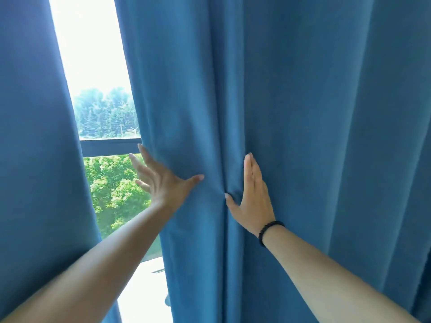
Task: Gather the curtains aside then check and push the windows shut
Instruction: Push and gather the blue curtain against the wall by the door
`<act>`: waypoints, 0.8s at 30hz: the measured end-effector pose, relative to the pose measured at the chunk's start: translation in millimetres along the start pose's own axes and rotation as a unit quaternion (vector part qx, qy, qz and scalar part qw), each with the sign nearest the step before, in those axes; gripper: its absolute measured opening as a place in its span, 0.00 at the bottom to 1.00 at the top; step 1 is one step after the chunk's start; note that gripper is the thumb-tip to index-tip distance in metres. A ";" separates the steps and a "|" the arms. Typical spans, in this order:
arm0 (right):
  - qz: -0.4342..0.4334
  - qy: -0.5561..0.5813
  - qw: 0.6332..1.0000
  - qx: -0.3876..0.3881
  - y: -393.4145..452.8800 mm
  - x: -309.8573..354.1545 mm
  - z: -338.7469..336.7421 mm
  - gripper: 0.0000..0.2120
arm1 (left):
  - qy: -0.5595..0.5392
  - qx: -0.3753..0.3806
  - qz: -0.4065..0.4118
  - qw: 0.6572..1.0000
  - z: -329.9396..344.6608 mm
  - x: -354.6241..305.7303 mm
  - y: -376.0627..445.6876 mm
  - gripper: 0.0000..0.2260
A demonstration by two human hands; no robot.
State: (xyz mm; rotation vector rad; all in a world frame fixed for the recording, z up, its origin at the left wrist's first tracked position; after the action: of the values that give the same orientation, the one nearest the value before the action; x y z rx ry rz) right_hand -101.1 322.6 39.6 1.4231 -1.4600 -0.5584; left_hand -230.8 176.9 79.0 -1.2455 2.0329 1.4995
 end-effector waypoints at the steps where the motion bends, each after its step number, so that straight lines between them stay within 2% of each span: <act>1: 0.016 -0.010 1.000 -0.019 1.1 -1.1 -0.8 0.53 | -0.009 0.028 -0.021 0.999 2.0 3.4 7.3 0.69; 5: 0.058 -0.066 0.995 -0.052 0.6 -1.6 -3.6 0.56 | -0.085 0.145 0.057 0.984 18.5 9.8 21.0 0.72; 8: 0.072 -0.043 0.996 -0.014 -0.6 0.7 -6.6 0.57 | -0.096 0.193 0.099 0.971 30.3 -1.1 16.3 0.68; 11: 0.078 0.003 0.997 0.006 -5.3 2.5 -10.1 0.55 | -0.129 0.206 0.147 0.959 42.6 -14.2 12.1 0.60; 13: 0.049 -0.036 0.998 -0.016 -8.8 2.2 -15.3 0.51 | -0.130 0.204 0.173 0.955 50.3 -24.5 6.0 0.52; 14: 0.034 -0.074 0.996 -0.039 -10.8 0.8 -20.0 0.50 | -0.126 0.197 0.187 0.954 53.5 -30.9 2.1 0.51; 16: 0.021 -0.144 0.985 -0.088 -13.5 -3.5 -32.2 0.48 | -0.125 0.172 0.214 0.954 59.5 -40.3 -4.2 0.56; 19: 0.067 -0.220 0.962 -0.149 -17.1 -11.7 -56.0 0.52 | -0.123 0.166 0.245 0.947 70.9 -49.6 -13.0 0.59; 22: 0.133 -0.269 0.935 -0.189 -22.5 -16.7 -75.8 0.58 | -0.136 0.200 0.283 0.928 84.3 -58.7 -24.9 0.54; 24: 0.171 -0.258 0.927 -0.214 -25.6 -17.8 -84.4 0.61 | -0.156 0.207 0.288 0.922 90.2 -64.7 -30.6 0.50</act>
State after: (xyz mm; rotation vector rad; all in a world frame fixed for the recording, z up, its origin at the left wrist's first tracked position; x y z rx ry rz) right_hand -19.1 359.1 46.7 0.6775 -1.8048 -1.0042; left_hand -190.4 284.3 69.3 -0.2278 2.4209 1.2619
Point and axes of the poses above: each hand's wrist, its own y-axis towards the middle knuckle, its own z-axis out of the palm, x = y × z, the point moved 1 cm from there along y, towards the middle knuckle, and after that the axes turned 14 degrees about y, right-handed, at the moved point
